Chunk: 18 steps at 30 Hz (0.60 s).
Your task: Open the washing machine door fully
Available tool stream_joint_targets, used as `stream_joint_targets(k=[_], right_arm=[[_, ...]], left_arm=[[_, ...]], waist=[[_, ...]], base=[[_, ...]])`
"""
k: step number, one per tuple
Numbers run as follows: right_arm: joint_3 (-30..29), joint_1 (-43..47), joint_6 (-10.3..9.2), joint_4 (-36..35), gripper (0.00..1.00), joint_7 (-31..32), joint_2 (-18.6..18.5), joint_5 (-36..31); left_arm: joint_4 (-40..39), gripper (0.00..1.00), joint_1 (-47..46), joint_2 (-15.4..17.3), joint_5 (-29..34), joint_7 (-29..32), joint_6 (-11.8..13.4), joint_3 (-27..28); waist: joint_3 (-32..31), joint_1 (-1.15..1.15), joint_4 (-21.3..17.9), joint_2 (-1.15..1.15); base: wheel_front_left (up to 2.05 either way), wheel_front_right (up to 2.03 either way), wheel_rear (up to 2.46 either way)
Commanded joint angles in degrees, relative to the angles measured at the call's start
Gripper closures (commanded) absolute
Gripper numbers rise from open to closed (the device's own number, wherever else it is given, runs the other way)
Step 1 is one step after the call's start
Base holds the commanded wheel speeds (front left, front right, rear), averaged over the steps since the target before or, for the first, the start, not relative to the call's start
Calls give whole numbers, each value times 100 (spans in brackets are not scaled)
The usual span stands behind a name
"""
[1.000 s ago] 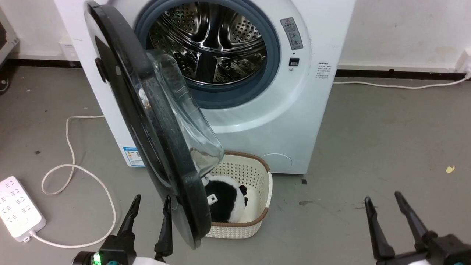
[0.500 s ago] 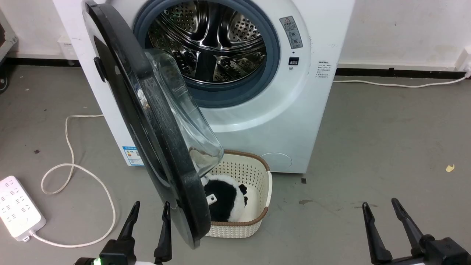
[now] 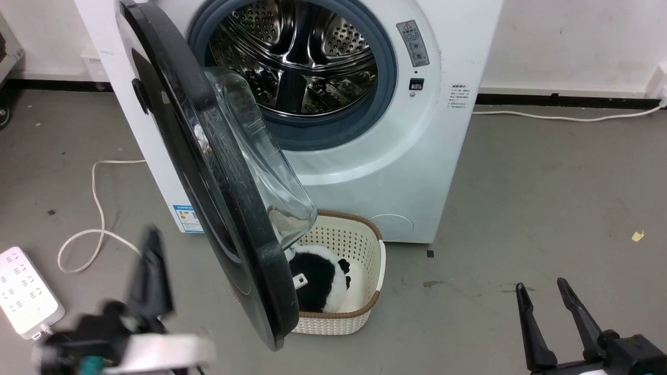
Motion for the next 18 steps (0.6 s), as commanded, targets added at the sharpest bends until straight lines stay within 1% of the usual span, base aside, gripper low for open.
stream_joint_targets(k=[1,5,10,14,18], right_arm=[[9,-50,6,-26,0,-34,28,34],[25,-84,6,-34,0,-33,28,61],[35,-101,6,-31,0,-37,28,94],[35,-109,6,-23,0,-42,28,117],[39,-116,6,-7,0,-56,28,139]], left_arm=[[-275,100,-206,-28,-39,-30,45,130],[-916,100,-563,-11,-57,-30,59,411],[-1708,100,-927,36,103,-30,7,394],[-2055,100,-1055,27,166,19,-117,44],[-2173,100,-990,-24,202,255,-255,-661]], waist=[[9,-1,-2,0],[25,-1,-16,0],[22,-1,-37,0],[26,-1,-55,0],[30,-1,-66,0]], base=[[0,0,0],[0,0,0],[0,0,0],[0,0,0],[0,0,0]])
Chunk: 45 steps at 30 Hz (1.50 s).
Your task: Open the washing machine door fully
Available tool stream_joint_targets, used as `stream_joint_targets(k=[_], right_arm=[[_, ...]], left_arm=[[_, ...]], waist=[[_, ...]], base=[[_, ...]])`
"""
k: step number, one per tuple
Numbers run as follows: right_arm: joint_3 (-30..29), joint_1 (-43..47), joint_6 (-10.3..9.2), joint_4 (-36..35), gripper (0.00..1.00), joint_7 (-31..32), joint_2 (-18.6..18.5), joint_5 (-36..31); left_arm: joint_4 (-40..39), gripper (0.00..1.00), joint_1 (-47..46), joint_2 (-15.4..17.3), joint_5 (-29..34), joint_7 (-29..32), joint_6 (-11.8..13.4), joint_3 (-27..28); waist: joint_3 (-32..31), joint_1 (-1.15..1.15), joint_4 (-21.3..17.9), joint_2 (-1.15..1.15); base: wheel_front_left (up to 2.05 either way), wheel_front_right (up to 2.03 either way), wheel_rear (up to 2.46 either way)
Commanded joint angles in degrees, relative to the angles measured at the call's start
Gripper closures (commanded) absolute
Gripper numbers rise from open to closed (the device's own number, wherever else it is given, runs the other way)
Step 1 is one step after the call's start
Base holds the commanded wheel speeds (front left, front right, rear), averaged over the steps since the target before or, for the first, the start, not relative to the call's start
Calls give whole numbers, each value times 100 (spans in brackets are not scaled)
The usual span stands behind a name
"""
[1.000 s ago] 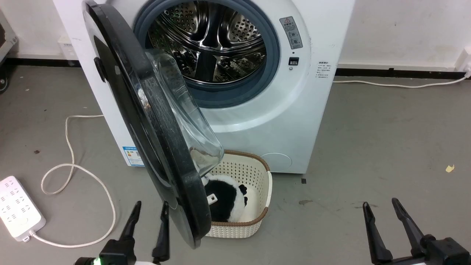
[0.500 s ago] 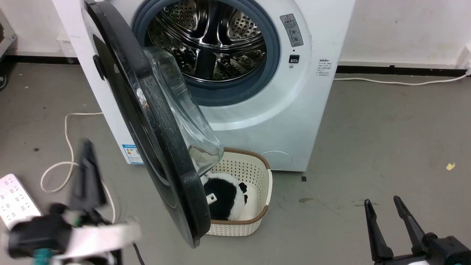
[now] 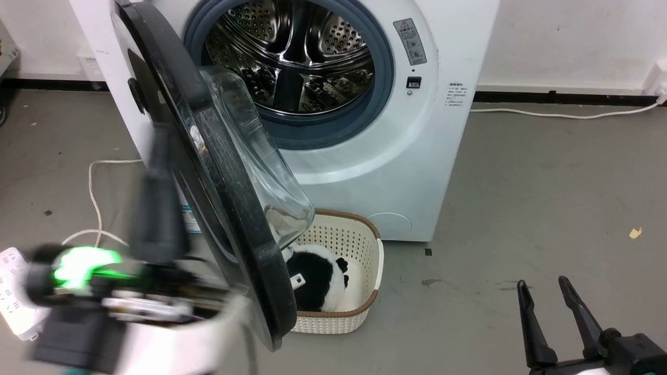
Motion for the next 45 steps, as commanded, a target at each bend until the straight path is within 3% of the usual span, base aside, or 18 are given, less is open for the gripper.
stream_joint_targets(k=[1,4,11,21,28,45], right_arm=[[20,-96,6,7,0,-45,27,41],[35,-149,6,22,0,-61,27,52],[53,-163,6,70,0,-51,27,12],[71,-230,6,127,0,-83,27,44],[96,-217,6,191,0,-92,27,46],[265,-59,6,228,0,-27,27,61]], left_arm=[[6,100,91,-48,-3,81,-68,-347],[439,100,508,-89,-69,231,-137,-1211],[1616,100,743,-94,87,367,-85,-1789],[3001,100,526,-109,-238,373,141,-1592],[3354,100,434,-86,-368,248,219,-1410],[3492,100,756,171,-682,209,376,-1050]], waist=[[0,0,-15,0],[23,0,-54,0],[99,0,-69,0],[290,0,-41,0],[258,0,110,0],[28,0,1369,0]], base=[[0,0,0],[0,0,0],[0,0,0],[0,0,0],[0,0,0],[0,0,0]])
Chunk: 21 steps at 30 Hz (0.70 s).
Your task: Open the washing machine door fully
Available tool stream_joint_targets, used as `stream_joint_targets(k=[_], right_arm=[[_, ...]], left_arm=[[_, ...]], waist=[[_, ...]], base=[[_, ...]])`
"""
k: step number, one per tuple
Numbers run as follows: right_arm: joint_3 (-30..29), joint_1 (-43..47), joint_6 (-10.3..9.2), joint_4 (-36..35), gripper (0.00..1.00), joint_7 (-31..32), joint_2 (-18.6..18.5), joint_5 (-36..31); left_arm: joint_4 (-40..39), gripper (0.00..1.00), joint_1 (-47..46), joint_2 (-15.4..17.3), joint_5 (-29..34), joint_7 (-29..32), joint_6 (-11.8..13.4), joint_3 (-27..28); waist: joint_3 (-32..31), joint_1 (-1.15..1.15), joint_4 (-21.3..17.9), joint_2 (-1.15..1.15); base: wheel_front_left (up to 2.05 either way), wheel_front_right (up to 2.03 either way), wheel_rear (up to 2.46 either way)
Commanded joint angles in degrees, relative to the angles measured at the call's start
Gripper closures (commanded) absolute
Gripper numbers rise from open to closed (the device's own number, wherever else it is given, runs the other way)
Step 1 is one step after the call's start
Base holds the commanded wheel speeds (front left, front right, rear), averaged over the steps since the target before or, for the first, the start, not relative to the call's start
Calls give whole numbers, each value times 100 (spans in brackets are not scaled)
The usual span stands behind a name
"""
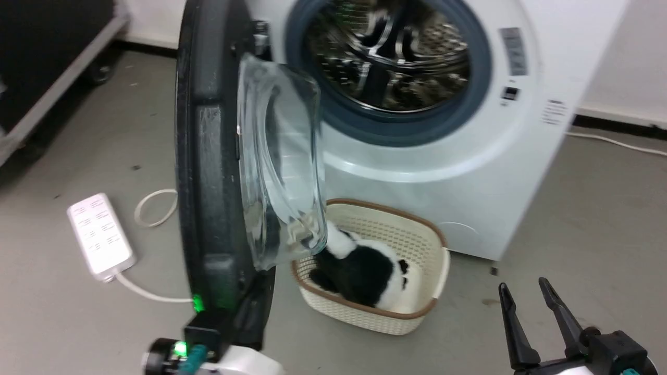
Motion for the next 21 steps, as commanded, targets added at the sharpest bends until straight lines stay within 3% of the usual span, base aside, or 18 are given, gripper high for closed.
stream_joint_targets(k=[1,10,21], right_arm=[[8,44,6,-1,0,7,23,22],[118,-104,6,-122,0,137,23,-106],[112,-435,6,-420,0,423,23,-446]], left_arm=[[-13,100,51,92,-42,21,62,99],[-132,100,-162,585,-365,115,270,913],[324,100,-947,1442,-914,367,222,1949]], waist=[[9,1,261,0],[422,1,624,0],[1167,1,536,0]], base=[[0,0,0],[0,0,0],[0,0,0]])
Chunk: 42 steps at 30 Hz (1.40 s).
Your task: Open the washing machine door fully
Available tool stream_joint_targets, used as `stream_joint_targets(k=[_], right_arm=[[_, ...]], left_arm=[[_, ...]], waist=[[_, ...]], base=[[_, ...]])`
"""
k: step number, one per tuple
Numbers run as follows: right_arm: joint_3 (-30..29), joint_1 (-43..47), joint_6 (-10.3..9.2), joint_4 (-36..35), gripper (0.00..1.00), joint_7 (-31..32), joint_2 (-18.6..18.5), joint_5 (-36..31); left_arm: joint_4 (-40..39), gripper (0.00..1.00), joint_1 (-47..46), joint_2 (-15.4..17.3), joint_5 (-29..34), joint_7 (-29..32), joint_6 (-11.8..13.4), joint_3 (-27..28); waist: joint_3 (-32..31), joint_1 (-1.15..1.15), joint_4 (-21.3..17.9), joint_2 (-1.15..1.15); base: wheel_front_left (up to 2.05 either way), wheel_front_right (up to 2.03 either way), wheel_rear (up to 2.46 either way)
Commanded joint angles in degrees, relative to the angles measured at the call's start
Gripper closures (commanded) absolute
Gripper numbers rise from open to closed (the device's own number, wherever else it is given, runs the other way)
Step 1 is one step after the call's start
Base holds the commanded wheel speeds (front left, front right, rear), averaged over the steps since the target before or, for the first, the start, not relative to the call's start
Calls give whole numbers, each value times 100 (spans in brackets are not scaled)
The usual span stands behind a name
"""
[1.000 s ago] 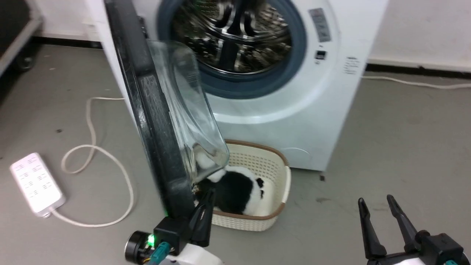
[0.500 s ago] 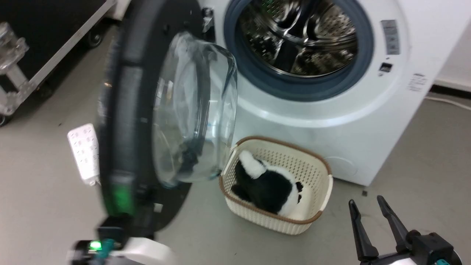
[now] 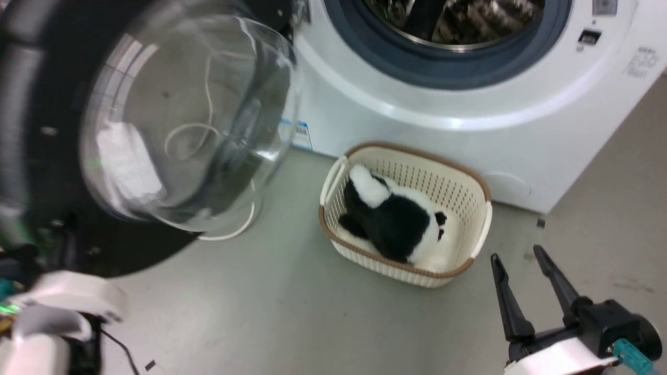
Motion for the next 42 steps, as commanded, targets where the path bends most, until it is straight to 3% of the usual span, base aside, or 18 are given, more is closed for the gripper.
stream_joint_targets(k=[1,10,22,28,35,42], right_arm=[[-2,-76,6,-42,0,13,21,-39],[-49,-212,6,-183,0,122,-7,-125],[-132,-235,6,-96,0,55,0,-105],[-289,-155,6,46,0,-40,9,-86],[-601,-114,6,22,0,-122,16,-240],[-661,-10,6,-172,0,-227,19,-591]], left_arm=[[61,100,-115,68,-40,27,-13,54],[1248,100,-1000,600,-480,32,-176,584],[1924,100,-1272,689,-404,-532,-335,495],[1216,100,-931,455,-167,-759,-336,278],[-240,100,-261,-125,99,-808,-209,-205],[-1113,100,405,-533,351,-637,-91,-844]], waist=[[139,-1,-51,0],[480,-1,-202,0],[203,-1,-309,0],[-299,-1,-470,0],[-824,-1,-819,0],[-1139,-1,-1241,0]], base=[[0,0,0],[0,0,0],[0,0,0],[0,0,0],[0,0,0],[0,0,0]])
